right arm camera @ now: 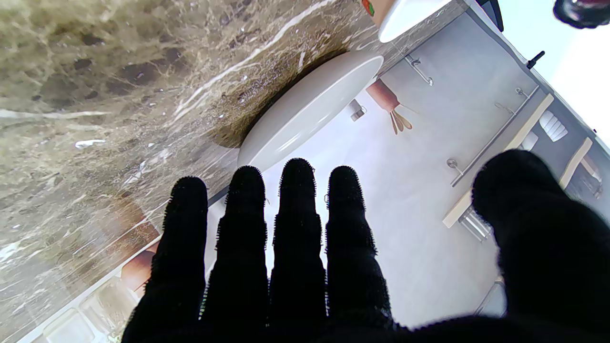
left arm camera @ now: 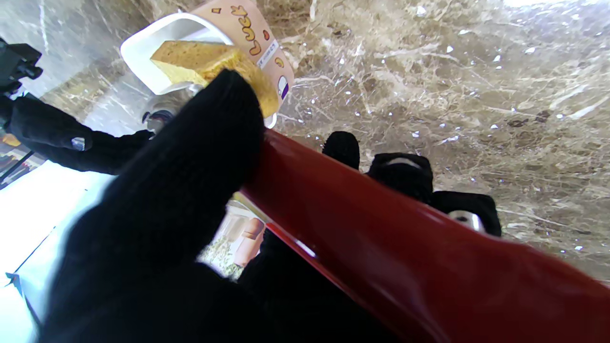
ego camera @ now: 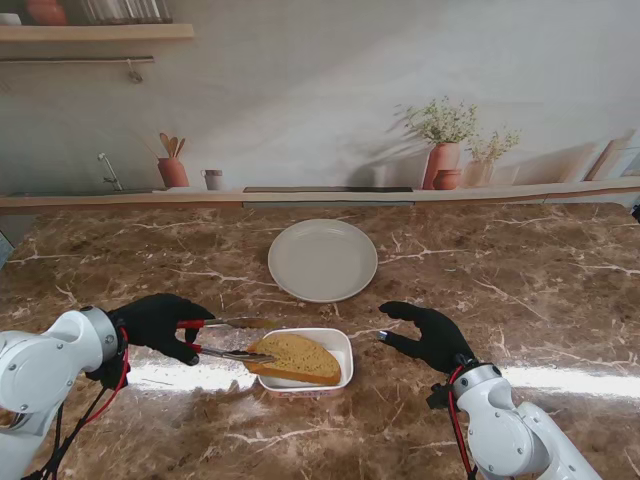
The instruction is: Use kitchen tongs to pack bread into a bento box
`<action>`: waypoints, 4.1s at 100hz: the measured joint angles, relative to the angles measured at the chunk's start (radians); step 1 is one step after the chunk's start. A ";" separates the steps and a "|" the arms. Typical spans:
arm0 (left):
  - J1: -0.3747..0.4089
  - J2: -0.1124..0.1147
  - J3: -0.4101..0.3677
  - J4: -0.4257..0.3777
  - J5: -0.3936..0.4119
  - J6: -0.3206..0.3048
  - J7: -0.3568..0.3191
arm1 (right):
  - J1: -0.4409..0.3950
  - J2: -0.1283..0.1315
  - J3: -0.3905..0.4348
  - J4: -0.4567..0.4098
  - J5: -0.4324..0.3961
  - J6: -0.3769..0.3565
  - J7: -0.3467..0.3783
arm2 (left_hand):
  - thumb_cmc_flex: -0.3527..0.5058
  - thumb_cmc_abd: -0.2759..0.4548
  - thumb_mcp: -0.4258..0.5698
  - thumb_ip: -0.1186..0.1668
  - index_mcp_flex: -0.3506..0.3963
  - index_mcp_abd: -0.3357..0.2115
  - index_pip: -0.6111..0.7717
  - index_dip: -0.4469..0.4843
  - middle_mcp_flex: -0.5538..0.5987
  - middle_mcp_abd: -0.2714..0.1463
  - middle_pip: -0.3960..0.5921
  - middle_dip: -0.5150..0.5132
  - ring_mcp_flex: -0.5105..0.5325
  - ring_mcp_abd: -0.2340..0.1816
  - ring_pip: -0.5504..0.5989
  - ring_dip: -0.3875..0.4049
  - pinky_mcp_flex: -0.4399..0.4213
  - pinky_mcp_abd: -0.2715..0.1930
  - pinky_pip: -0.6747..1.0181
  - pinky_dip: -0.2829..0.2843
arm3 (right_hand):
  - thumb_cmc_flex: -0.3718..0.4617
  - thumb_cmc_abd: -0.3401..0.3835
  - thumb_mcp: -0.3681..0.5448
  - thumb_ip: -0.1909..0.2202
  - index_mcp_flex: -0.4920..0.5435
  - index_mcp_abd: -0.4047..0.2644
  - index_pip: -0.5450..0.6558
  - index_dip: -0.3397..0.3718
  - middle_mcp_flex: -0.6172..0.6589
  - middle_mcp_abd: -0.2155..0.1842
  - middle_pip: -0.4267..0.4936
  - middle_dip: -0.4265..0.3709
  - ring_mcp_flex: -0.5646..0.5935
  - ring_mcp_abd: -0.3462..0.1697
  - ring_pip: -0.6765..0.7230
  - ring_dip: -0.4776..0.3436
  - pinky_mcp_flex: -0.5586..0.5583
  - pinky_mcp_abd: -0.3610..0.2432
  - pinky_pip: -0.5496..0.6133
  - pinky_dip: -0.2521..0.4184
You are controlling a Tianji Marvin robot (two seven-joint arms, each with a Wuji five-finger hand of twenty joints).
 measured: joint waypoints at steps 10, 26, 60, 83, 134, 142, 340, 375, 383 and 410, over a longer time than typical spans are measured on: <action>0.000 0.000 -0.004 0.003 -0.028 -0.001 0.001 | 0.000 0.000 0.000 0.000 -0.001 0.000 0.000 | -0.030 -0.024 0.059 -0.009 0.000 -0.007 -0.034 -0.024 -0.001 -0.001 0.031 -0.012 0.001 -0.006 -0.024 0.000 0.000 -0.003 -0.006 0.000 | 0.000 0.000 0.000 0.000 0.000 0.000 0.000 0.000 0.000 0.000 0.000 0.000 0.000 0.000 0.000 0.000 0.000 0.000 0.000 0.000; 0.002 -0.003 -0.008 0.006 -0.028 -0.002 0.016 | 0.001 0.000 0.000 0.001 -0.001 0.000 0.000 | -0.030 -0.030 0.059 -0.009 0.000 -0.011 -0.046 -0.037 -0.001 -0.001 0.045 -0.012 0.001 -0.008 -0.024 0.000 0.000 -0.004 -0.006 0.000 | 0.000 0.000 0.000 0.000 0.000 0.000 0.000 0.000 0.000 0.000 0.000 0.000 0.000 0.000 0.000 0.000 0.000 0.000 0.000 0.000; 0.063 -0.030 -0.072 0.014 -0.024 0.055 0.146 | 0.003 0.000 0.001 0.002 -0.008 -0.001 -0.001 | -0.030 -0.030 0.059 -0.009 0.001 -0.017 -0.054 -0.038 -0.001 -0.001 0.046 -0.013 0.001 -0.009 -0.025 0.000 0.000 -0.004 -0.006 0.000 | 0.000 0.000 0.000 0.000 0.000 0.000 0.000 0.000 0.000 0.000 0.000 0.000 0.000 0.000 0.000 0.000 0.000 0.000 0.000 0.000; 0.113 -0.053 -0.092 0.049 -0.015 0.112 0.294 | 0.005 0.000 0.002 0.003 -0.013 -0.003 0.001 | -0.030 -0.030 0.059 -0.009 0.001 -0.017 -0.061 -0.042 -0.001 -0.001 0.046 -0.013 0.001 -0.009 -0.041 0.000 0.000 -0.004 -0.008 0.000 | 0.000 0.000 0.000 0.000 0.000 0.000 0.000 0.000 0.000 0.000 0.000 0.000 0.000 0.000 0.000 0.000 0.000 0.000 0.000 0.000; 0.058 -0.087 0.022 0.207 0.000 0.317 0.449 | 0.008 0.002 0.004 0.001 -0.027 -0.001 0.007 | -0.030 -0.018 0.059 -0.009 0.001 -0.001 -0.132 -0.074 -0.057 -0.001 0.099 -0.033 -0.003 -0.009 -0.051 0.000 -0.014 -0.004 -0.019 0.000 | 0.000 0.000 0.000 0.000 0.000 0.000 0.000 0.000 0.000 0.000 0.000 0.000 0.000 0.000 0.000 0.000 0.000 0.000 0.000 0.000; 0.043 -0.088 0.039 0.222 -0.001 0.328 0.465 | 0.009 0.002 0.004 0.001 -0.029 -0.001 0.007 | -0.030 -0.003 0.059 -0.010 -0.012 0.005 -0.144 -0.075 -0.089 -0.001 0.123 -0.052 -0.022 -0.009 -0.077 0.000 -0.050 -0.004 -0.043 0.000 | 0.000 0.000 0.000 0.000 0.000 0.000 0.000 0.000 0.000 0.000 0.000 0.000 0.000 0.000 0.000 0.000 0.000 0.000 0.000 0.000; 0.146 -0.127 0.166 0.040 0.010 -0.067 0.776 | -0.021 0.011 0.071 -0.082 -0.087 -0.084 0.034 | -0.288 0.406 -0.628 0.093 -0.197 -0.075 -0.044 -0.035 -0.650 -0.066 -0.173 -0.682 -0.825 -0.086 -0.863 -0.931 -0.776 -0.192 -0.926 -0.865 | -0.082 0.000 0.012 -0.001 -0.041 0.049 -0.037 -0.004 -0.140 0.010 -0.079 -0.098 -0.047 -0.020 -0.052 -0.046 -0.009 -0.053 -0.052 -0.043; 0.098 -0.147 0.246 0.119 -0.067 -0.130 0.838 | -0.039 0.015 0.091 -0.131 -0.068 -0.179 0.040 | -0.371 0.461 -0.639 0.106 -0.195 -0.096 -0.041 -0.034 -0.641 -0.090 -0.196 -0.694 -0.825 -0.111 -0.887 -0.941 -0.772 -0.210 -0.910 -0.854 | -0.206 0.032 0.051 -0.004 -0.158 0.141 -0.126 -0.048 -0.262 0.062 -0.114 -0.161 -0.145 -0.022 -0.080 -0.087 -0.044 -0.075 -0.101 -0.073; 0.097 -0.150 0.255 0.124 -0.074 -0.133 0.850 | -0.039 0.015 0.089 -0.135 -0.058 -0.191 0.036 | -0.390 0.471 -0.628 0.112 -0.195 -0.096 -0.041 -0.034 -0.641 -0.091 -0.197 -0.694 -0.825 -0.112 -0.887 -0.942 -0.772 -0.211 -0.910 -0.854 | -0.228 0.054 0.052 0.001 -0.176 0.146 -0.131 -0.056 -0.275 0.071 -0.115 -0.171 -0.159 -0.021 -0.080 -0.088 -0.054 -0.075 -0.104 -0.073; 0.093 -0.155 0.262 0.127 -0.096 -0.131 0.848 | -0.031 0.015 0.079 -0.140 -0.030 -0.202 0.054 | -0.405 0.471 -0.628 0.112 -0.195 -0.097 -0.041 -0.033 -0.641 -0.091 -0.198 -0.697 -0.825 -0.119 -0.898 -0.948 -0.772 -0.211 -0.910 -0.854 | -0.256 0.082 0.047 -0.001 -0.182 0.150 -0.139 -0.057 -0.283 0.074 -0.115 -0.173 -0.159 -0.020 -0.080 -0.089 -0.060 -0.075 -0.116 -0.085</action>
